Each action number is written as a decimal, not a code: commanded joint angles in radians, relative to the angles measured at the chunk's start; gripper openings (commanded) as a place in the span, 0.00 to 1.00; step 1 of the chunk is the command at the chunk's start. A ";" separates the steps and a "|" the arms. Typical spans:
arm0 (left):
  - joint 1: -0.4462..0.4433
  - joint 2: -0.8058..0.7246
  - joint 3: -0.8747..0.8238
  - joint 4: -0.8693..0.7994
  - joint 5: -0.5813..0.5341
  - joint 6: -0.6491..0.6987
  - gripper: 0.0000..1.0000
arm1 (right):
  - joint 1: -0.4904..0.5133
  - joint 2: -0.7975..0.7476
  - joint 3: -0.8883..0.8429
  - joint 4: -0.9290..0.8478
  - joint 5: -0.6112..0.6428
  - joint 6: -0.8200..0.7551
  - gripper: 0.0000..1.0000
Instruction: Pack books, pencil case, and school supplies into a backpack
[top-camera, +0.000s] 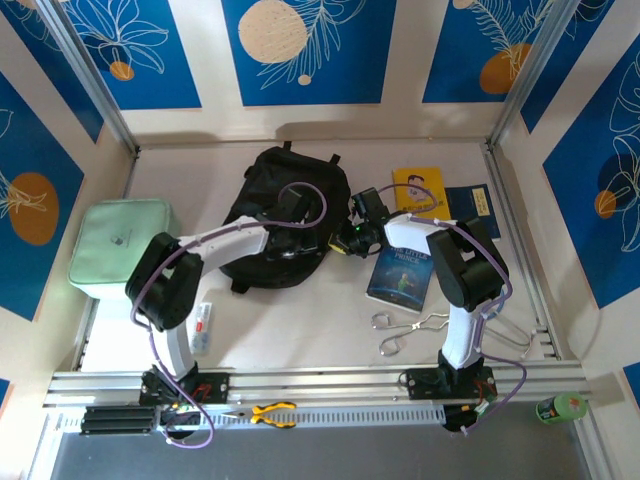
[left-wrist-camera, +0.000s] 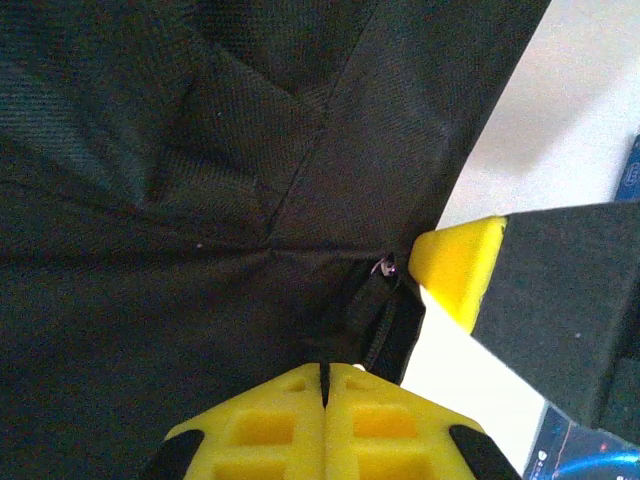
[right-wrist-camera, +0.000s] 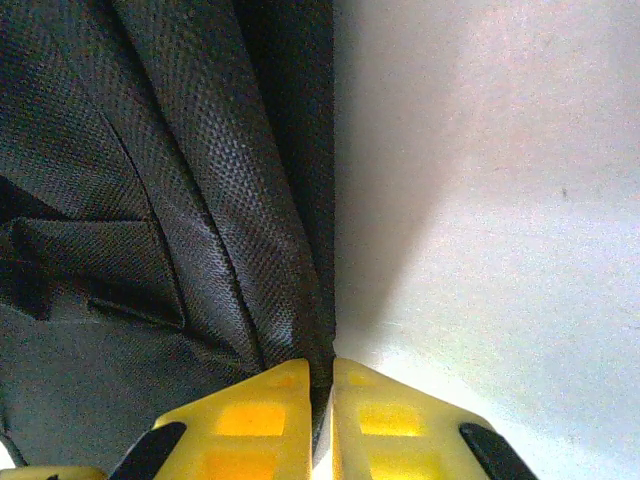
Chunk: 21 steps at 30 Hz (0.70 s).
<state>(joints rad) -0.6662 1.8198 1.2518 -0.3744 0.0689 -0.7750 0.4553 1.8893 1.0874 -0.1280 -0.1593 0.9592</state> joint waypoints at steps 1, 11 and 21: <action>-0.007 -0.047 -0.018 -0.071 -0.047 0.044 0.03 | 0.000 0.030 0.005 -0.103 0.050 -0.002 0.12; -0.006 -0.091 -0.065 -0.135 -0.138 0.068 0.02 | 0.000 0.039 0.026 -0.140 0.080 0.004 0.10; -0.006 -0.244 -0.145 -0.314 -0.232 0.115 0.00 | -0.008 0.061 0.103 -0.188 0.155 -0.012 0.08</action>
<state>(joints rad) -0.6731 1.6531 1.1362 -0.5182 -0.0761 -0.6979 0.4740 1.9144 1.1629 -0.2306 -0.1352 0.9592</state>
